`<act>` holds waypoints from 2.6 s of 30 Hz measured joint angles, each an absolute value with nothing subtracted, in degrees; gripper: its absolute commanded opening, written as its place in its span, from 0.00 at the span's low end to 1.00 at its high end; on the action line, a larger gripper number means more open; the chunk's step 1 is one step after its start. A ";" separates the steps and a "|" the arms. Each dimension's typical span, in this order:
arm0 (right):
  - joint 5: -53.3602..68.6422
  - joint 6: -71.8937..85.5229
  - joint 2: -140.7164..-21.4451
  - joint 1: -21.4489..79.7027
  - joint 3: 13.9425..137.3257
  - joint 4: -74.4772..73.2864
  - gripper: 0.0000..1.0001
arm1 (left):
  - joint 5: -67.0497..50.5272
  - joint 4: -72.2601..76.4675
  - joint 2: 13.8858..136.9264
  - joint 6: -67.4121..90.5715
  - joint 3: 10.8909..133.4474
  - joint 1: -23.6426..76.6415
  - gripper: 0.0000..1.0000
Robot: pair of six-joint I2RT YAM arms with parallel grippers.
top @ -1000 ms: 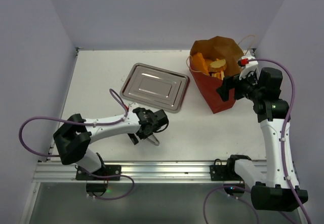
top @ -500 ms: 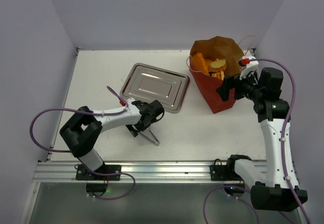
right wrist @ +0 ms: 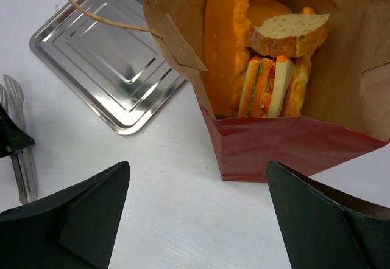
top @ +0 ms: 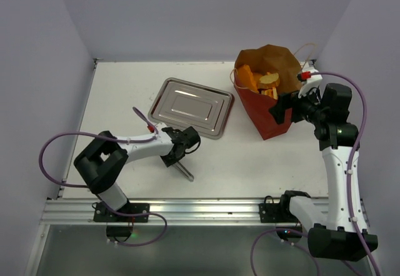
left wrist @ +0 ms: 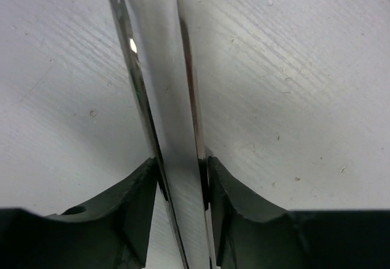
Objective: Take the fake bread out of the paper bag
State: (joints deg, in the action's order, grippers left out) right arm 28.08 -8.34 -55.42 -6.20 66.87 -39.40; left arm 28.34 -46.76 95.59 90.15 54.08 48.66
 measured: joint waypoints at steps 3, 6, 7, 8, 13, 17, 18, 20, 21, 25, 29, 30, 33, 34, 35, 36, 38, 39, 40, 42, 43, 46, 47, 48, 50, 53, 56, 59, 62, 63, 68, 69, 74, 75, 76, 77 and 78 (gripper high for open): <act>27.99 -8.36 -55.42 -6.44 67.00 -39.57 0.99 | 28.77 -46.37 94.61 89.06 53.01 48.66 0.24; 27.51 -8.49 -55.42 -6.48 68.01 -39.92 0.99 | 28.88 -45.84 93.49 87.20 52.03 48.66 0.17; 27.27 -8.56 -55.44 -6.50 68.60 -40.07 0.99 | 28.88 -45.47 93.03 86.43 51.68 48.64 0.14; 26.89 -8.60 -55.46 -6.50 69.28 -40.21 0.99 | 28.82 -45.32 92.60 85.56 51.33 48.64 0.12; 26.52 -8.64 -55.92 -6.74 73.25 -41.78 0.99 | 29.06 -44.45 87.00 78.32 49.71 48.66 0.02; 26.55 -8.62 -57.04 -6.79 75.66 -42.89 0.99 | 28.49 -39.83 77.01 67.77 47.70 48.66 0.03; 26.55 -8.60 -57.41 -6.79 76.14 -43.13 0.99 | 27.88 -37.95 74.24 65.04 46.92 48.64 0.05; 26.55 -8.54 -58.17 -6.79 77.19 -43.57 0.99 | 25.85 -33.61 68.71 59.27 44.73 48.64 0.08; 26.55 -8.49 -58.57 -6.76 77.76 -43.83 0.99 | 24.45 -31.35 66.06 56.53 43.68 48.62 0.13; 26.55 -7.51 -60.47 -6.79 80.77 -45.04 0.99 | 17.87 -24.34 58.48 47.88 41.43 48.01 0.24; 26.52 -6.09 -62.52 -6.79 84.31 -45.65 0.99 | 12.14 -19.20 56.99 43.00 41.47 46.70 0.37; 26.50 -5.76 -63.11 -6.81 85.14 -45.82 0.99 | 10.83 -18.28 57.08 42.13 41.47 46.39 0.39; 26.28 -4.60 -64.51 -6.81 86.91 -45.89 0.99 | 6.83 -15.90 57.43 40.49 41.47 45.69 0.46; 26.09 -4.27 -64.90 -6.81 87.26 -45.89 0.99 | 5.63 -15.20 57.56 40.12 41.47 45.47 0.47; 25.98 -3.95 -65.25 -6.83 87.53 -45.91 0.99 | 4.36 -14.46 57.76 39.79 41.47 45.21 0.48; 25.74 -3.64 -65.60 -6.83 87.70 -45.91 0.99 | 3.16 -13.63 58.02 39.64 41.47 44.93 0.49; 25.06 -3.18 -66.22 -6.83 87.90 -45.91 0.99 | 1.19 -12.14 58.54 39.51 41.47 44.16 0.50; 24.95 -2.96 -66.50 -6.83 87.94 -45.93 0.99 | 0.49 -11.62 58.74 39.40 41.47 43.88 0.51; 24.88 -2.83 -66.78 -6.90 87.96 -45.95 0.99 | -0.51 -10.72 59.00 39.40 41.45 43.59 0.52; 24.62 -2.57 -67.13 -6.94 87.96 -45.98 0.99 | -1.93 -9.45 59.24 39.40 41.34 42.92 0.52; 24.53 -2.48 -67.31 -7.03 87.96 -46.02 0.99 | -2.68 -8.88 59.24 39.40 41.25 42.68 0.53; 23.97 -2.11 -67.51 -7.53 87.96 -46.09 0.99 | -4.64 -6.57 59.24 39.46 40.36 42.09 0.54; 23.64 -1.98 -67.51 -7.70 87.96 -46.13 0.99 | -5.15 -6.20 59.24 39.53 40.01 41.93 0.54; 23.49 -1.85 -67.51 -7.94 87.96 -46.11 0.99 | -5.63 -5.76 59.24 39.62 39.57 41.78 0.54; 23.22 -1.10 -67.53 -8.36 87.96 -46.11 0.99 | -6.22 -5.32 59.24 39.66 38.98 41.60 0.53; 22.22 0.25 -67.81 -8.99 87.96 -46.06 0.99 | -7.31 -5.15 59.20 39.66 38.37 41.41 0.53; 21.47 1.50 -69.10 -10.24 88.62 -46.15 0.99 | -8.05 -4.60 58.41 39.64 37.56 41.23 0.53; 20.29 1.69 -71.46 -11.33 90.04 -46.17 0.97 | -8.80 -3.75 57.32 39.64 37.04 41.21 0.53; 18.85 0.84 -74.15 -12.03 91.24 -45.84 0.92 | -9.19 -3.40 55.83 39.64 36.56 41.19 0.53; 18.41 0.14 -75.13 -12.19 91.59 -45.82 0.91 | -9.30 -3.07 55.22 39.64 36.27 41.19 0.53; 15.68 -3.09 -80.31 -12.73 92.12 -44.53 0.80 | -9.80 -2.26 52.01 39.62 34.15 41.10 0.53; 15.31 -3.60 -81.17 -12.78 92.05 -43.97 0.79 | -9.85 -2.28 51.59 39.59 33.85 41.08 0.53; 14.41 -6.00 -83.24 -12.82 90.39 -40.29 0.72 | -9.87 -2.42 50.26 39.38 33.71 40.95 0.53; 14.44 -6.46 -83.33 -12.82 89.73 -39.24 0.71 | -9.87 -2.42 50.00 39.38 33.71 40.95 0.53; 14.44 -6.90 -83.53 -12.82 89.06 -38.46 0.69 | -9.87 -2.42 49.82 39.38 33.71 40.93 0.53; 14.44 -7.25 -83.68 -12.82 88.44 -37.67 0.68 | -9.87 -2.42 49.69 39.38 33.71 40.93 0.54; 14.44 -7.75 -84.14 -12.82 88.03 -37.17 0.65 | -9.89 -2.39 49.65 39.38 33.71 40.93 0.54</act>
